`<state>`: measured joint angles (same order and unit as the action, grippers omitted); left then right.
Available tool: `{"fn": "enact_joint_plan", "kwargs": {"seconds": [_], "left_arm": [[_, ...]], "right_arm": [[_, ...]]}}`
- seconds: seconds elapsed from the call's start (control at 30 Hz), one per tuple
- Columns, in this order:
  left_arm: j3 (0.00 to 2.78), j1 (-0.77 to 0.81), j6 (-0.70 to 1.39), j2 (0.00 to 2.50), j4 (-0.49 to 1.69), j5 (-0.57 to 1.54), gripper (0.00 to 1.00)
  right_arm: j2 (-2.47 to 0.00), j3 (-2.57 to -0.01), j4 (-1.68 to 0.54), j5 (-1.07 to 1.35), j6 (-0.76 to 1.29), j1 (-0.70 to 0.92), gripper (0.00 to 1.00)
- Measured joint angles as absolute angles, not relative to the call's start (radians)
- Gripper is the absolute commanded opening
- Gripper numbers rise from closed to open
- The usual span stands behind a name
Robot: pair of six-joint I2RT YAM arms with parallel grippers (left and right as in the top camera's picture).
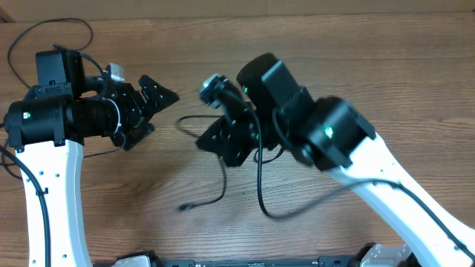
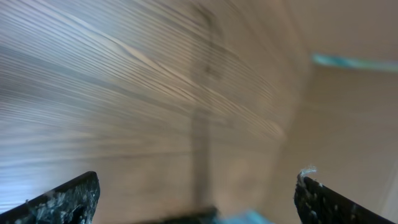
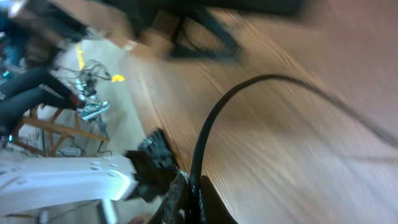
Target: Untangle cables
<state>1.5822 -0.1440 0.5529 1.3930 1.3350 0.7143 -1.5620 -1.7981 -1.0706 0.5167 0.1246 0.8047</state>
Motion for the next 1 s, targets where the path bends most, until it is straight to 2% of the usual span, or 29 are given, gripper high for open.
{"fn": "enact_joint_plan", "kwargs": {"seconds": [0.23,0.33,0.67,0.8,1.0], "left_arm": [[1.582,-0.131,0.574,1.393,1.338,0.940,1.00],[1.582,-0.131,0.575,1.393,1.351,0.937,1.00],[1.582,-0.131,0.627,1.393,1.336,0.671,0.98],[1.582,-0.131,0.678,1.398,1.292,0.683,0.98],[1.582,-0.131,0.728,1.447,1.267,0.835,0.95]], "right_arm": [[-1.529,-1.798,-0.956,0.401,0.153,0.889,0.04],[-1.529,-1.798,-0.918,0.333,0.202,0.877,0.04],[-1.480,-1.798,-0.801,0.283,0.291,0.872,0.04],[-1.419,-1.798,-0.781,0.281,0.304,0.872,0.04],[-1.349,-1.798,-0.776,0.299,0.322,0.872,0.04]]}}
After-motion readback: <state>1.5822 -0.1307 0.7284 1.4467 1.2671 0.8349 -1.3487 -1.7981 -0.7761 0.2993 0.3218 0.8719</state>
